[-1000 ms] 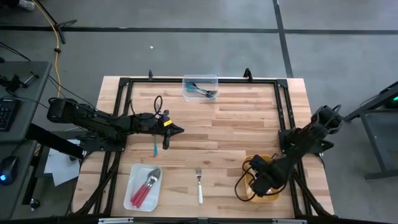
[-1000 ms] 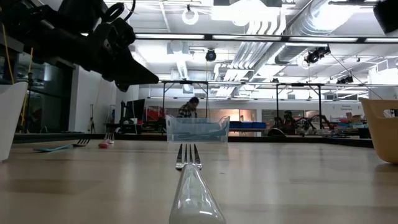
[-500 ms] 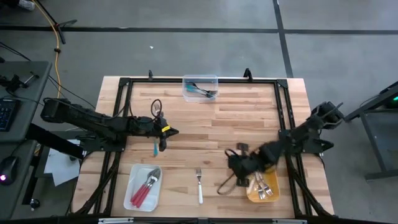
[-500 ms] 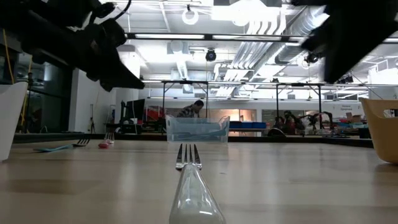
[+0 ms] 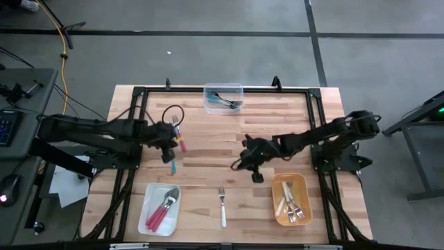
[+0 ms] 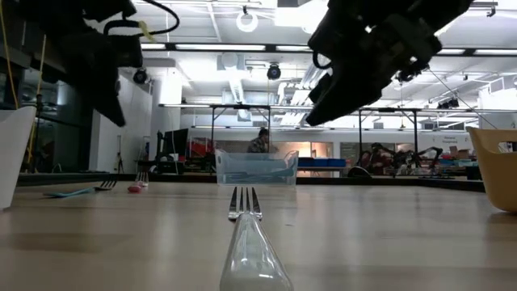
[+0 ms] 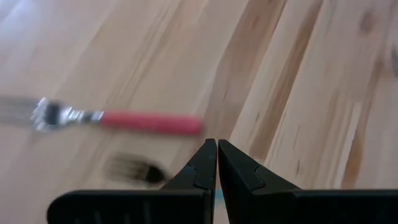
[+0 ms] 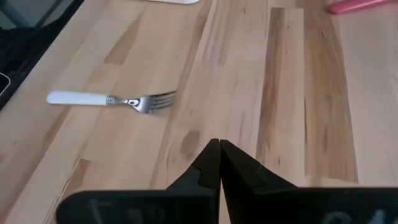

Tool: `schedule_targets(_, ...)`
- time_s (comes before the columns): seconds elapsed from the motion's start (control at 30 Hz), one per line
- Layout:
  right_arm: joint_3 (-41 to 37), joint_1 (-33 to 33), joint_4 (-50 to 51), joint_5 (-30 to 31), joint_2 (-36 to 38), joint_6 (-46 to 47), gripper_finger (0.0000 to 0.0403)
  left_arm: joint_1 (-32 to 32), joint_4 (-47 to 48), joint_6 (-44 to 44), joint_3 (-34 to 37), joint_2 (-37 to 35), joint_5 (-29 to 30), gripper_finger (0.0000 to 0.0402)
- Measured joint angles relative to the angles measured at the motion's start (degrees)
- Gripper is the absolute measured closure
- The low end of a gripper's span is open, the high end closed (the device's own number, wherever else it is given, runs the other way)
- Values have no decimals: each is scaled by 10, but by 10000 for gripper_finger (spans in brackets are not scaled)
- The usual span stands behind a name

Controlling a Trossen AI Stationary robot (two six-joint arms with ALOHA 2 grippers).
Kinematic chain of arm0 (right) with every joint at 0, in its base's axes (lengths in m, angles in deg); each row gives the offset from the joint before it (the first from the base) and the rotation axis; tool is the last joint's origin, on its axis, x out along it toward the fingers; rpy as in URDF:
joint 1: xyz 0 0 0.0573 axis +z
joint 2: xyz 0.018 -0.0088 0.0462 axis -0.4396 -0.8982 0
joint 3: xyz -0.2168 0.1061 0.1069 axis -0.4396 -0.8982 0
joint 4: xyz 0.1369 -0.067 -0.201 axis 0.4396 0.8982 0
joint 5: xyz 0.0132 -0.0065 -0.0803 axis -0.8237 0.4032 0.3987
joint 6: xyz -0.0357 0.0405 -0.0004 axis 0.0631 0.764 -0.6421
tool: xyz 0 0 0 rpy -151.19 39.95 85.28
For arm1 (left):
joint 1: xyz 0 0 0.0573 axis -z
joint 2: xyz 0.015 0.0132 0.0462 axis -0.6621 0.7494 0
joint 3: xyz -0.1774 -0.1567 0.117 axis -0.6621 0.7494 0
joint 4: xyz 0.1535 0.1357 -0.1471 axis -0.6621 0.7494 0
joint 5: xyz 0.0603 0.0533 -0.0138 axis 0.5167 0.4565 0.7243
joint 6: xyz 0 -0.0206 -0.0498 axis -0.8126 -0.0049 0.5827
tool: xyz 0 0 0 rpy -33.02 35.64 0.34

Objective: Sort silverware by color (type)
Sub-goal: Put the blue fork into the transparent bin

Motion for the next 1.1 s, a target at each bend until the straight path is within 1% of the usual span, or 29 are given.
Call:
schedule_targets(0.13, -14, -13, -16, -8, 0, 1, 401, -58, 129, -48, -64, 33, -48, 392)
schedule_targets(0.27, -17, -7, -18, -8, 0, 8, 402, -136, 202, -136, -97, 79, -98, 393)
schedule_targets(0.4, -17, 7, -33, -9, 0, 18, 402, -207, 204, -233, -99, 131, -122, 399)
schedule_targets(0.47, -17, 15, -37, -7, 0, 18, 402, -237, 200, -274, -99, 158, -122, 400)
schedule_targets(0.6, -17, 24, -38, 5, 0, 18, 402, -285, 180, -315, -99, 204, -122, 390)
schedule_targets(0.77, -17, 27, -38, 7, 0, 17, 402, -318, 162, -352, -99, 243, -124, 352)
schedule_targets(0.97, -17, 27, -38, 8, 0, 14, 402, -347, 148, -397, -99, 279, -153, 291)
schedule_targets(1.1, -17, 27, -38, 8, 0, 4, 402, -365, 125, -420, -99, 302, -178, 258)
